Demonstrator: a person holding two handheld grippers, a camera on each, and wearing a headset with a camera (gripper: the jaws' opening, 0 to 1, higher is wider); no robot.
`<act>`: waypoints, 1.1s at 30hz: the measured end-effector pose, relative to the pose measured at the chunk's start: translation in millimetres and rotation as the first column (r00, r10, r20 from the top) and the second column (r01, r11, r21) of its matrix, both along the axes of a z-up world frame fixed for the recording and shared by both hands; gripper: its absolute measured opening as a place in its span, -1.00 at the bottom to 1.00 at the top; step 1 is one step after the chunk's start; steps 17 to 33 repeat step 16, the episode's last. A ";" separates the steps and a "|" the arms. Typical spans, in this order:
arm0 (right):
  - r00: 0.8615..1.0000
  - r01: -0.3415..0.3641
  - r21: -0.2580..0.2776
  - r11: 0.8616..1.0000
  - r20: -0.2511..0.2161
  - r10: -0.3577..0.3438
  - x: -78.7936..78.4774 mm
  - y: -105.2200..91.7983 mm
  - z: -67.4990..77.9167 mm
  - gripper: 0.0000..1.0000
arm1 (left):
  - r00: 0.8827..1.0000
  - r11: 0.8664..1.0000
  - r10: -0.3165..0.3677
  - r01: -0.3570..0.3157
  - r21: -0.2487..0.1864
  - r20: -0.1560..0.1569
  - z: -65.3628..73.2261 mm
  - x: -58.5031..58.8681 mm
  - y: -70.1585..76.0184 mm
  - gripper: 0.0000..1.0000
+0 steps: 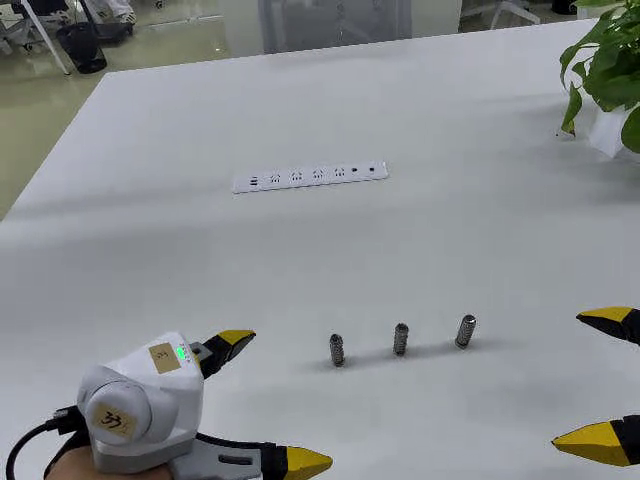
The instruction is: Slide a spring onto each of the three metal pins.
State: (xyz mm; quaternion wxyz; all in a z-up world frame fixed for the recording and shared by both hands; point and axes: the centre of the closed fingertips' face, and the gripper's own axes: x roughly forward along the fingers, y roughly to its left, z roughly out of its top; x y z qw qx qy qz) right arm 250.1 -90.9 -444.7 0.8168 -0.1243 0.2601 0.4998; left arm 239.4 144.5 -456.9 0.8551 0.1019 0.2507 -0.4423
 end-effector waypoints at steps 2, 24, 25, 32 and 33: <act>1.000 -0.001 0.000 1.000 -0.001 0.001 -0.1 -0.1 -0.3 0.80 | 1.000 1.000 0.000 0.000 -0.003 0.001 0.3 0.3 -0.4 1.00; 1.000 -0.003 -0.004 1.000 -0.002 0.003 -0.7 -2.4 -0.5 0.79 | 1.000 1.000 0.000 0.000 -0.008 0.003 1.9 2.0 -1.9 1.00; 1.000 -0.003 -0.004 1.000 -0.002 0.003 -0.7 -2.4 -0.5 0.79 | 1.000 1.000 0.000 0.000 -0.008 0.003 1.9 2.0 -1.9 1.00; 1.000 -0.003 -0.004 1.000 -0.002 0.003 -0.7 -2.4 -0.5 0.79 | 1.000 1.000 0.000 0.000 -0.008 0.003 1.9 2.0 -1.9 1.00; 1.000 -0.003 -0.004 1.000 -0.002 0.003 -0.7 -2.4 -0.5 0.79 | 1.000 1.000 0.000 0.000 -0.008 0.003 1.9 2.0 -1.9 1.00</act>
